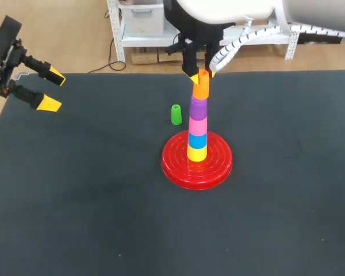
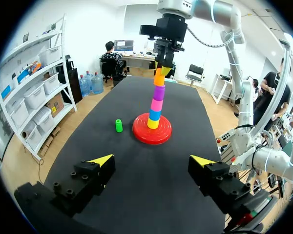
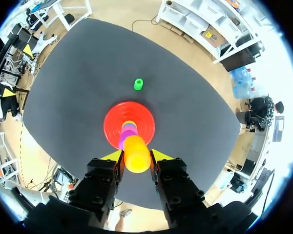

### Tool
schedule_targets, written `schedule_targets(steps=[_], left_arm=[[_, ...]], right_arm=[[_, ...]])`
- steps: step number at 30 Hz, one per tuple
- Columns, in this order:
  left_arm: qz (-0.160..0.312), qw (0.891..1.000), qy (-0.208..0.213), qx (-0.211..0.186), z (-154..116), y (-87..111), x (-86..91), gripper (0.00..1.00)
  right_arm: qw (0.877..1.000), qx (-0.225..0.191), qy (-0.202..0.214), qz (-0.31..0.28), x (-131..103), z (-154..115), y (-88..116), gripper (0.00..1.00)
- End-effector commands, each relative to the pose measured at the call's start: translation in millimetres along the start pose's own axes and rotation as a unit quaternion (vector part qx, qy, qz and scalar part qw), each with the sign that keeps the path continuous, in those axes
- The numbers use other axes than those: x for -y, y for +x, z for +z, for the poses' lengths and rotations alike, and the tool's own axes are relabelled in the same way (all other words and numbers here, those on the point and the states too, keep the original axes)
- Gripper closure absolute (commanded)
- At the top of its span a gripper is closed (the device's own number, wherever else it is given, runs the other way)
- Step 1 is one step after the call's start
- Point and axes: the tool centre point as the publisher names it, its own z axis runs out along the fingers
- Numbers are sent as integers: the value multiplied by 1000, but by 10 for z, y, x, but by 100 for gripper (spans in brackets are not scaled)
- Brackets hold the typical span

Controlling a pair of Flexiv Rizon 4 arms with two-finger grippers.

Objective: Pick up and stack the cylinders on the red base in this order: pink,purple,orange,green

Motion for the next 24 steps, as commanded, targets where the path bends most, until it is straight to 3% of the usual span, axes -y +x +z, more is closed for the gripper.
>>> schedule_targets(steps=[1, 24], left_arm=[[1, 1000, -1, 1, 5, 11, 0, 0], [1, 1000, -1, 1, 5, 11, 0, 0]], right_arm=[[1000, -7, -2, -4, -22, -12, -65, 100], [1000, -25, 12, -13, -10, 81, 0, 100]])
